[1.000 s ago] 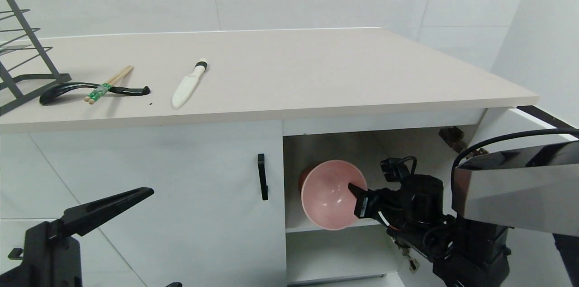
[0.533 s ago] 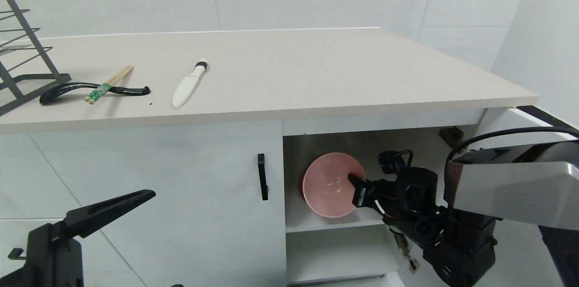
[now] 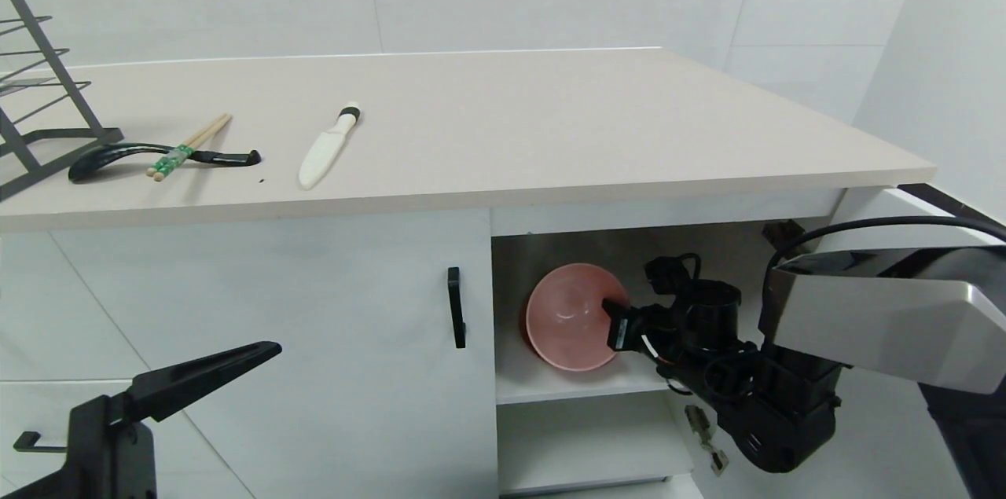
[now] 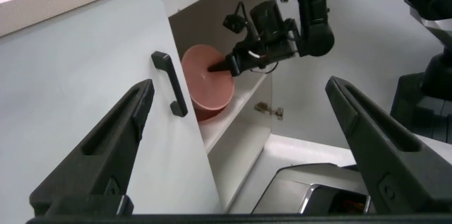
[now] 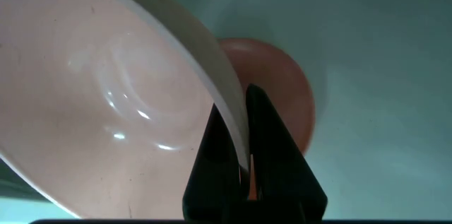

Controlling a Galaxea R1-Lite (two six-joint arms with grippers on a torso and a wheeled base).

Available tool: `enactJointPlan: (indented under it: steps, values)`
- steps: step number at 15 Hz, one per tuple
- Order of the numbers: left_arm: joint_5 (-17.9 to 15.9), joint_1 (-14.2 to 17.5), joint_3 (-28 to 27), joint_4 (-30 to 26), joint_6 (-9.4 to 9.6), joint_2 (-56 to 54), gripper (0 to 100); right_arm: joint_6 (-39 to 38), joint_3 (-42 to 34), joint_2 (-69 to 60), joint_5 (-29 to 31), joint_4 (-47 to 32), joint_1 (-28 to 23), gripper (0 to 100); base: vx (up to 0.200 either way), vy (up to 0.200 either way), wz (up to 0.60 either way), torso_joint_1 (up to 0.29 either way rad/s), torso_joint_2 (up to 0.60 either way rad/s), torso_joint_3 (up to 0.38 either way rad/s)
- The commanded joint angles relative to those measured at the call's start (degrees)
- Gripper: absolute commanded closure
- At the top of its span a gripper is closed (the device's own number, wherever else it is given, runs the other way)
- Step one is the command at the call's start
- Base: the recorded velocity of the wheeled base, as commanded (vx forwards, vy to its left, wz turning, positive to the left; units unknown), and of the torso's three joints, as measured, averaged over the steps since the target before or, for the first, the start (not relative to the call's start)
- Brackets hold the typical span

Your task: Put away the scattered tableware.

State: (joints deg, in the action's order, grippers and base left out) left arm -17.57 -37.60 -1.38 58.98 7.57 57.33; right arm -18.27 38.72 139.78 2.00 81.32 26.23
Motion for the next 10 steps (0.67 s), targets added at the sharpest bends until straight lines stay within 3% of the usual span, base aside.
enactJointPlan:
  steps: [1, 10]
  values:
    - [-0.01, -0.02, -0.03, 0.0, -0.01, 0.24, 0, 1.22, 2.68, 0.41, 0.02, -2.84, -0.39, 100, 0.0, 0.0, 0.0, 0.0, 0.0, 0.0]
    - [-0.01, -0.02, -0.03, 0.0, 0.25, 0.15, 0, 4.3, 8.83, 0.85, -0.07, -10.92, -2.68, 100, 0.0, 0.0, 0.0, 0.0, 0.0, 0.0]
